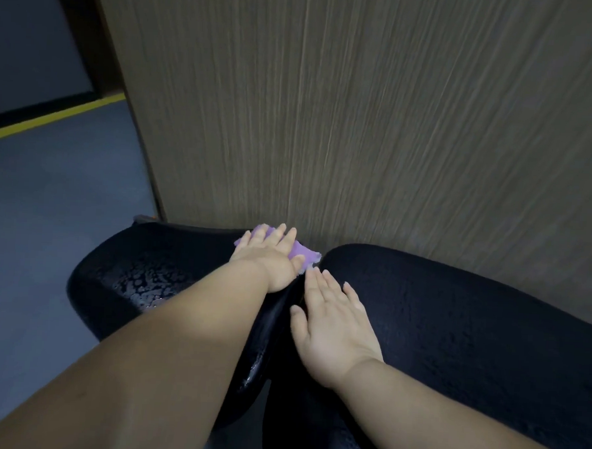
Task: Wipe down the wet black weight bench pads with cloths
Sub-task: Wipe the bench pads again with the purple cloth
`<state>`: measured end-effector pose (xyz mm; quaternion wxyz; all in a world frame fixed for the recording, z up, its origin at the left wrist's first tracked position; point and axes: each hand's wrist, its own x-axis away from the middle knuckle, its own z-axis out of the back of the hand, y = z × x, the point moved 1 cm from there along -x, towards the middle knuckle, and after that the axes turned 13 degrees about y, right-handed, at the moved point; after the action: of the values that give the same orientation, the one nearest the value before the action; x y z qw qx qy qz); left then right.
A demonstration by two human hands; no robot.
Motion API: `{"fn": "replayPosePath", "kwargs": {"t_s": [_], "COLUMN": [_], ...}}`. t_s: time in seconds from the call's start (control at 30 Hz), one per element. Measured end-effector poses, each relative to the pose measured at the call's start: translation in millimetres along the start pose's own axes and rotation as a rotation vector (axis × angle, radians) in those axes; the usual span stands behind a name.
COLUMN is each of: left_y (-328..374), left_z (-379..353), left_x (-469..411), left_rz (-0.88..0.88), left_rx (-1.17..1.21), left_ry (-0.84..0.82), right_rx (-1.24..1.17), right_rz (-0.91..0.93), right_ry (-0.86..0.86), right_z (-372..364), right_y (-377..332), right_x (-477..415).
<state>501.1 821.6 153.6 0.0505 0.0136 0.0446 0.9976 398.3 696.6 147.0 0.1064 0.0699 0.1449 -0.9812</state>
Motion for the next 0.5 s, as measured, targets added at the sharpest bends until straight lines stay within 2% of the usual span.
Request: {"fn": "replayPosePath", "kwargs": {"t_s": [0.2,0.5], "left_y": [-10.8,-35.9], "left_z": [-3.4,-25.7], "left_x": [83.5,182.3], "left_rz": [-0.077,-0.065], "left_rx": [0.016,-0.034], "left_ry": [0.08,0.27], "right_rx": [-0.024,-0.01], "right_rz": [-0.001,0.034], "right_ry": [0.02,0.019], "right_z": [0.3,4.3], "right_y": [0.0,-3.2], "right_x": [1.1,5.4]}}
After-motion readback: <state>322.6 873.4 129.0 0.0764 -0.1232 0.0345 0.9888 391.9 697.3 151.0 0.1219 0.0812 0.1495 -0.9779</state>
